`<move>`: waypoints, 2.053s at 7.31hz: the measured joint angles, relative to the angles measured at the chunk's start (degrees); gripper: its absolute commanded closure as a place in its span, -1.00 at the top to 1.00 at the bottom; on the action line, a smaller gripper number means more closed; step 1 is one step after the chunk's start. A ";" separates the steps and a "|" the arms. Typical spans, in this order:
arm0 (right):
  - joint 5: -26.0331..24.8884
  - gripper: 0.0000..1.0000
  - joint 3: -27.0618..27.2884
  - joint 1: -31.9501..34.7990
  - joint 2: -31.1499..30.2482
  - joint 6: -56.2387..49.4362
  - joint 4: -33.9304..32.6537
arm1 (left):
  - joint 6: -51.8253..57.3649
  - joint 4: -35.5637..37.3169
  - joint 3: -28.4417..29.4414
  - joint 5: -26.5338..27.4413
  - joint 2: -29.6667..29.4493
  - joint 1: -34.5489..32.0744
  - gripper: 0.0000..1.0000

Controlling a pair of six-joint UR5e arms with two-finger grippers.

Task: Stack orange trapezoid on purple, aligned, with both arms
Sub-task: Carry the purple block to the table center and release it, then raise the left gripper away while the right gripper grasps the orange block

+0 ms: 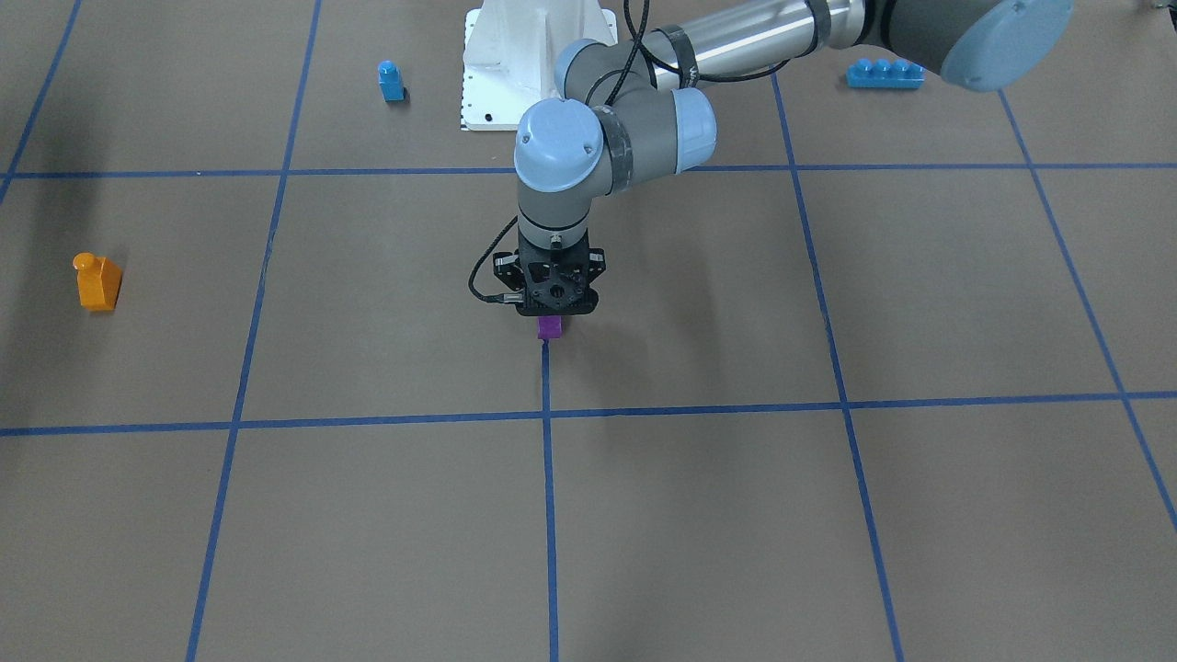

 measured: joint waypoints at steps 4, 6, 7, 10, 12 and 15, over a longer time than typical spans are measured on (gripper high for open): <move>0.00 1.00 0.00 -0.02 0.00 0.00 0.02 | 0.16 -1.20 1.66 0.09 -0.19 0.50 0.98; 0.00 1.00 0.00 -0.02 0.00 -0.02 0.04 | 0.26 -1.24 1.61 0.08 -0.09 0.56 1.00; 0.00 1.00 0.00 -0.02 -0.03 -0.05 0.05 | 0.15 -1.19 1.37 0.12 -0.18 0.52 1.00; 0.21 1.00 0.10 -0.91 -0.09 -0.32 0.83 | 2.58 4.33 -4.43 -0.27 0.17 -1.77 1.00; 0.58 1.00 0.35 -4.04 -0.04 2.39 2.76 | 16.19 19.12 -18.09 -0.52 4.27 -4.99 1.00; -0.52 1.00 0.49 -14.94 -1.24 20.86 13.87 | 37.91 26.27 -32.89 -5.92 19.22 -14.39 1.00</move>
